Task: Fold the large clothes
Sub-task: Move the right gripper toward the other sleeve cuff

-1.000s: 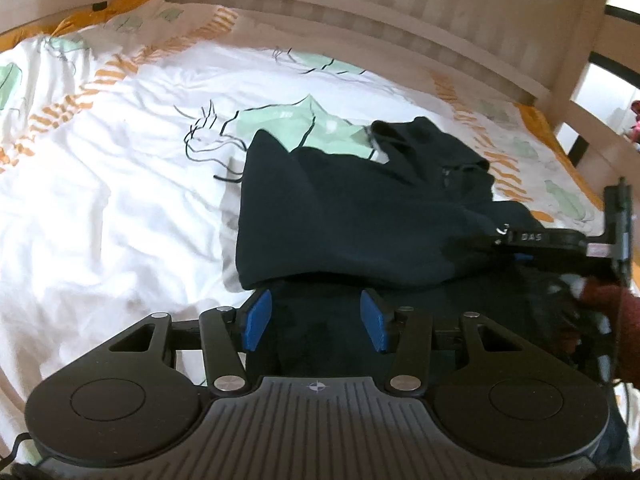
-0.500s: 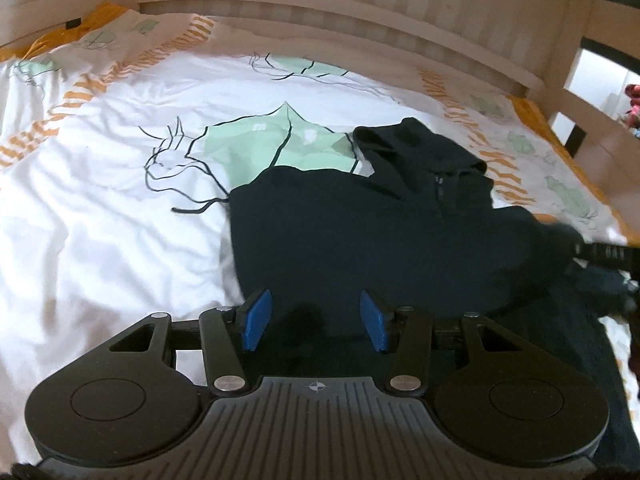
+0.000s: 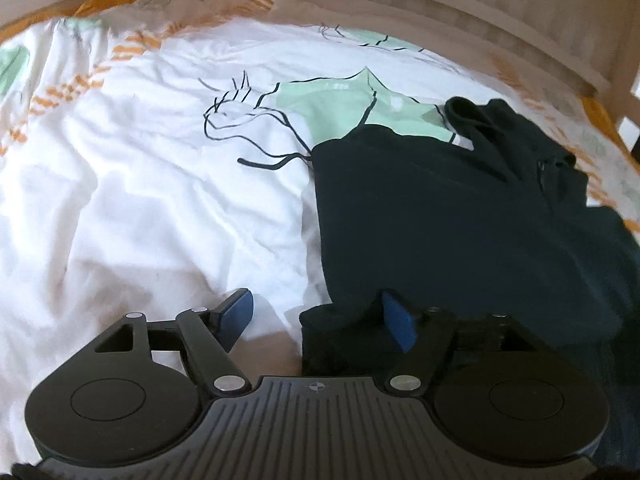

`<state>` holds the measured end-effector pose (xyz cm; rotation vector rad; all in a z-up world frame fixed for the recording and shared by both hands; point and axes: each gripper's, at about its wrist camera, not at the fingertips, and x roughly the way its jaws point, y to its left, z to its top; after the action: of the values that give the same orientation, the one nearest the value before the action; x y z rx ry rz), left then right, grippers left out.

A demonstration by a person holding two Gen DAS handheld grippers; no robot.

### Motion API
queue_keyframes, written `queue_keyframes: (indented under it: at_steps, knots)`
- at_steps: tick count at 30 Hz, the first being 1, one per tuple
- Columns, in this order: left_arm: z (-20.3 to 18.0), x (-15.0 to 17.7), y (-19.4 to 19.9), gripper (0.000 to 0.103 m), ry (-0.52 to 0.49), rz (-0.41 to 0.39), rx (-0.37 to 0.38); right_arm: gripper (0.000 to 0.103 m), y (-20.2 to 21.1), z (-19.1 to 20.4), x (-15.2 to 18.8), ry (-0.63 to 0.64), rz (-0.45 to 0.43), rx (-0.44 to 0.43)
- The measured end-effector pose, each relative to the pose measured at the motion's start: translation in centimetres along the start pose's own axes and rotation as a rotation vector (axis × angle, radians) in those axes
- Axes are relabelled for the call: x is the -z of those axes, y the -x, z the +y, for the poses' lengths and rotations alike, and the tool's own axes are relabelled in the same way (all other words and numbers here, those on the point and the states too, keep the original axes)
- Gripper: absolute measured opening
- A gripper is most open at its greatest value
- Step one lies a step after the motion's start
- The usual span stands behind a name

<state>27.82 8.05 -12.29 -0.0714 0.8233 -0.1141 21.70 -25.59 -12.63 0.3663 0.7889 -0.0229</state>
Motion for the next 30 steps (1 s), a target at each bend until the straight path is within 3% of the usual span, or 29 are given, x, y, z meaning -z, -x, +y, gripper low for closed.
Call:
queue_keyframes:
  at_steps: [8,11,16,21,30]
  knots:
    - [0.1,0.0,1.0,0.073,0.023,0.003,-0.003,0.064,1.2,0.9,2.6,0.12,-0.001,0.024]
    - [-0.2,0.1,3.0,0.074,0.03,-0.001,0.021,0.078,2.2,0.7,2.9,0.114,0.001,-0.01]
    - [-1.7,0.6,7.4,0.077,0.036,-0.007,0.092,0.084,4.9,0.2,3.9,0.103,-0.006,-0.027]
    - [-5.3,0.9,10.8,0.082,-0.023,-0.038,0.164,0.089,8.3,-2.3,4.6,0.024,-0.008,-0.032]
    - [-14.4,-0.3,11.8,0.083,-0.14,-0.081,0.267,0.091,13.7,-10.0,3.1,-0.1,-0.063,0.092]
